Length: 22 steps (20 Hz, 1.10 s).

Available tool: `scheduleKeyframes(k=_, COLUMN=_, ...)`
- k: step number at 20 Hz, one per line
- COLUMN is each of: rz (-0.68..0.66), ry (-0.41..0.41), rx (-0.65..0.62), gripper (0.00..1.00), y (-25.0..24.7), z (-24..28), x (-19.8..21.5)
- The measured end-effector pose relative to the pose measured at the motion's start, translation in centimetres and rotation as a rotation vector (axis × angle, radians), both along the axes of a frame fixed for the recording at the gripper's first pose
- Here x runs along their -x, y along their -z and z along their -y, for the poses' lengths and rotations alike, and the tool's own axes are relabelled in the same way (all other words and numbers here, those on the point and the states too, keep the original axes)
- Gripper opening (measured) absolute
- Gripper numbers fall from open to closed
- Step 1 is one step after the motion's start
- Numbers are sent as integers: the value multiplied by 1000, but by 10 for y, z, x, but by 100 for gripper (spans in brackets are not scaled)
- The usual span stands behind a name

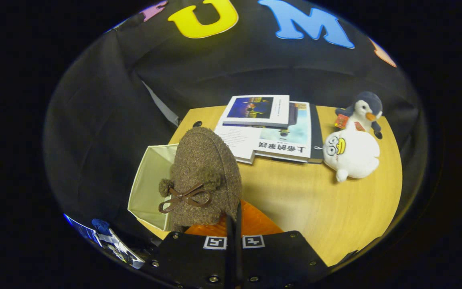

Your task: Open the storage box then place both shoes into the box .Put the left shoe in first, then the right shoe, with the right side of both shoes facing outward in a uniform manner.

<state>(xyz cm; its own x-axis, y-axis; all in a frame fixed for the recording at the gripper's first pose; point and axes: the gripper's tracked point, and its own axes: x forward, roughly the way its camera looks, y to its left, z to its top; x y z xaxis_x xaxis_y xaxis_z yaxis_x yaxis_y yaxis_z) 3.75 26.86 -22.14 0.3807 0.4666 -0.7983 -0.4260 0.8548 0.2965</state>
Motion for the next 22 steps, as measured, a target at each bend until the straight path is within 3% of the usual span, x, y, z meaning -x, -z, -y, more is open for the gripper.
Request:
scheduleKeyframes(k=13, rz=-42, ry=-179, rx=6, gripper=0, y=5, z=-166, x=15)
scheduleKeyframes(k=22, rz=-82, ry=-213, rx=57, gripper=0, y=33, z=-225, x=32)
